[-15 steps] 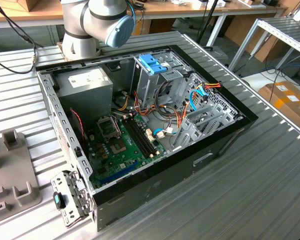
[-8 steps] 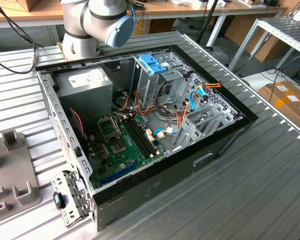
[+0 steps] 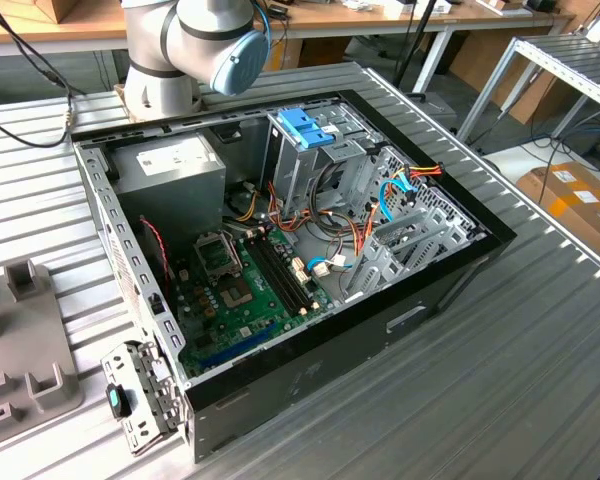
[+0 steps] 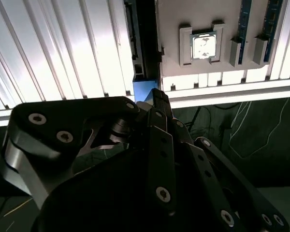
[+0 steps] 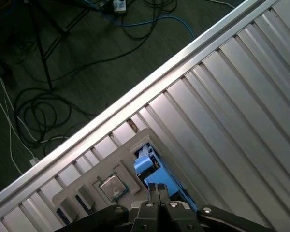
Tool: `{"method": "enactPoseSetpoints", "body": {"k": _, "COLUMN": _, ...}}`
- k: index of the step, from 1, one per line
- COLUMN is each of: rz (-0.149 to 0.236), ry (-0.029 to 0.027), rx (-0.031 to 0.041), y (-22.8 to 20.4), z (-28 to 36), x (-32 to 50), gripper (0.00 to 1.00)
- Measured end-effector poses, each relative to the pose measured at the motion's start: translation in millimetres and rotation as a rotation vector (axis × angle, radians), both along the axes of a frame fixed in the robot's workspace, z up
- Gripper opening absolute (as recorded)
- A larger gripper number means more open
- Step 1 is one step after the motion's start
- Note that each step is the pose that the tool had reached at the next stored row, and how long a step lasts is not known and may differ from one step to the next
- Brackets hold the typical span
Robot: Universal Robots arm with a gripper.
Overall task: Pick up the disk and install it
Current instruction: 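Pick up the disk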
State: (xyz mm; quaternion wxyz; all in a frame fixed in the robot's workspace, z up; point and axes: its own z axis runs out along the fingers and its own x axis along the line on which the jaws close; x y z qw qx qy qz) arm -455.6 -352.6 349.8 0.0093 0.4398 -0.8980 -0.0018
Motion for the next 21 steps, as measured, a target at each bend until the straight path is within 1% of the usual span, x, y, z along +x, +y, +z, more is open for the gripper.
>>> {"method": "enactPoseSetpoints", "body": {"k": 3, "rz": 0.045, "ry": 0.0000, "rx": 0.0000, "y": 0.0, "z": 0.0, "x": 0.0, "gripper": 0.11}}
{"method": "enactPoseSetpoints", "body": {"k": 7, "rz": 0.088, "ry": 0.0000, "rx": 0.0000, "y": 0.0, "z": 0.0, "x": 0.0, "gripper": 0.11}}
{"method": "enactPoseSetpoints", "body": {"k": 9, "rz": 0.120, "ry": 0.0000, "rx": 0.0000, "y": 0.0, "z": 0.0, "x": 0.0, "gripper": 0.11}}
{"method": "enactPoseSetpoints", "body": {"k": 12, "rz": 0.151, "ry": 0.0000, "rx": 0.0000, "y": 0.0, "z": 0.0, "x": 0.0, "gripper": 0.11}}
{"method": "enactPoseSetpoints", "body": {"k": 15, "rz": 0.194, "ry": 0.0000, "rx": 0.0000, "y": 0.0, "z": 0.0, "x": 0.0, "gripper": 0.11}}
{"method": "enactPoseSetpoints", "body": {"k": 20, "rz": 0.244, "ry": 0.0001, "rx": 0.0000, "y": 0.0, "z": 0.0, "x": 0.0, "gripper": 0.11}}
{"method": "enactPoseSetpoints", "body": {"k": 21, "rz": 0.259, "ry": 0.0001, "rx": 0.0000, "y": 0.0, "z": 0.0, "x": 0.0, "gripper": 0.11}}
